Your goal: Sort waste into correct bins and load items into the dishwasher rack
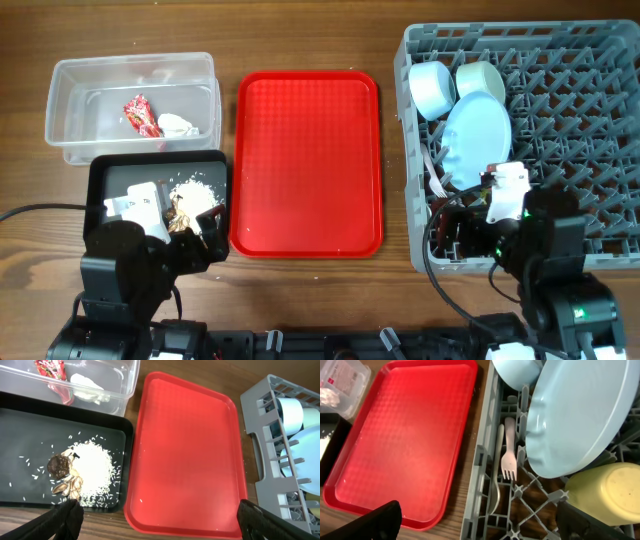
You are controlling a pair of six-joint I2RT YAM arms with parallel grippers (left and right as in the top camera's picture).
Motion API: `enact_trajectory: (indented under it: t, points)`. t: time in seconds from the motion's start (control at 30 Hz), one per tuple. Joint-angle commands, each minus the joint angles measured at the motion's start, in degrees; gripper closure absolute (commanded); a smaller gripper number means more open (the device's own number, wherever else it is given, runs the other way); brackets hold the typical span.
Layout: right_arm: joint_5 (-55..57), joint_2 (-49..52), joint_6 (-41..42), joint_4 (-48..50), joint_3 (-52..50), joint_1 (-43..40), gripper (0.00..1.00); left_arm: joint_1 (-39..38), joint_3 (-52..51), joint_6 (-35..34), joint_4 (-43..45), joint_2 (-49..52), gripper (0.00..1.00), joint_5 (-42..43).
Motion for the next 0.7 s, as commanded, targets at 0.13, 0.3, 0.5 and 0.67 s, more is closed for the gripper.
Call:
enact_trajectory:
  t: [0.13, 0.3, 0.5, 0.67]
  points:
    - [2.60, -3.15, -0.37, 0.13, -0.81, -0.02, 0.00, -0.26, -0.39, -0.50, -0.02, -0.28, 0.00, -0.37]
    - [3.58, -23.89, -5.92, 10.40, -10.80, -0.02, 0.00, -0.26, -0.39, -0.50, -0.02, -0.28, 0.00, -0.37]
    - [3.63, -37.27, -5.95, 48.19, -33.73, -0.07, 0.00, -0.26, -0.39, -0.52, -0.02, -0.28, 0.00, -0.37]
    - [4.44, -37.44, -5.90, 53.66, -43.93, -0.09, 0.00, -0.26, -0.39, -0.52, -0.02, -0.28, 0.00, -0.37]
